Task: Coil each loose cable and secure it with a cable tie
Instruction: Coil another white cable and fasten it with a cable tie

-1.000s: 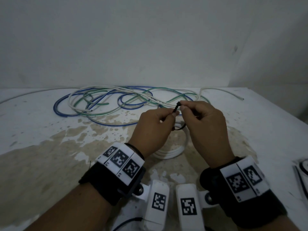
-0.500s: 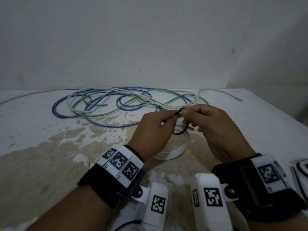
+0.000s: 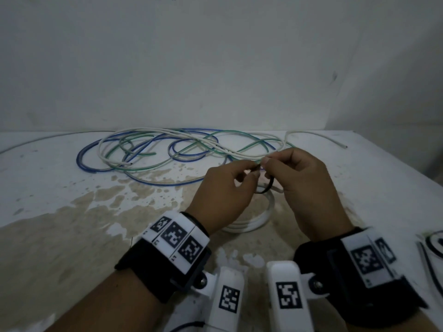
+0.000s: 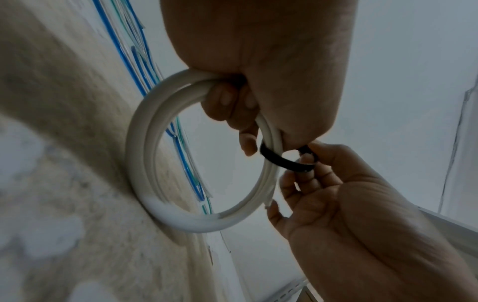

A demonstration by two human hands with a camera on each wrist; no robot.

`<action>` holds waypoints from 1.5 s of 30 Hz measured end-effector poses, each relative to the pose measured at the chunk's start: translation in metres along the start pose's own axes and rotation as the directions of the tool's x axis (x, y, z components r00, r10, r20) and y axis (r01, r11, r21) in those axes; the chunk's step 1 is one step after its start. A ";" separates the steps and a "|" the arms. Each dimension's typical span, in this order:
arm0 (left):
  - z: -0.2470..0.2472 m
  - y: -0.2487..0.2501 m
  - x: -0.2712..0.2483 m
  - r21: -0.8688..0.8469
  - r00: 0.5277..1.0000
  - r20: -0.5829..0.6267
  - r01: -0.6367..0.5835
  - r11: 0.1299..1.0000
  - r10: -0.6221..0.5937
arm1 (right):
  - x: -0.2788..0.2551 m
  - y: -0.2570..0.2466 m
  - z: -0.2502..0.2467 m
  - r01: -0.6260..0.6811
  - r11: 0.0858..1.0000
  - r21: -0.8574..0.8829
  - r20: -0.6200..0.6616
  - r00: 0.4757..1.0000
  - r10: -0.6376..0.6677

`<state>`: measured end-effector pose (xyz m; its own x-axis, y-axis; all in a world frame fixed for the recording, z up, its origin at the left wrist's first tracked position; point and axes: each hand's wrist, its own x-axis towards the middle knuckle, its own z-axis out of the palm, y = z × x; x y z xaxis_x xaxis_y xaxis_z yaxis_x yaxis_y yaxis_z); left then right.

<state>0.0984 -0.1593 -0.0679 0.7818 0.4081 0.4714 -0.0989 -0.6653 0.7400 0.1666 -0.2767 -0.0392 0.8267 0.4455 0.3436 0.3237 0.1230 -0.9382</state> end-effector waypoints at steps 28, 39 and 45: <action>0.003 0.000 -0.001 -0.066 0.993 -0.049 -0.115 0.991 0.112 | -0.001 0.008 0.008 0.072 0.990 -0.119 -0.011 0.997 -0.074; -0.003 0.015 0.000 -0.398 0.979 0.121 0.200 0.895 -0.165 | 0.000 0.005 0.002 0.218 0.937 -0.274 0.010 0.975 -0.224; -0.008 0.013 0.001 -0.524 0.926 0.199 0.376 0.764 -0.319 | 0.002 0.011 0.001 0.226 0.919 -0.322 0.014 0.972 -0.234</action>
<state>0.0930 -0.1628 -0.0539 0.8785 0.4661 0.1049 -0.1043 -0.0272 0.9942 0.1717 -0.2737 -0.0490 0.7213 0.4170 0.5530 0.6327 -0.0718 -0.7711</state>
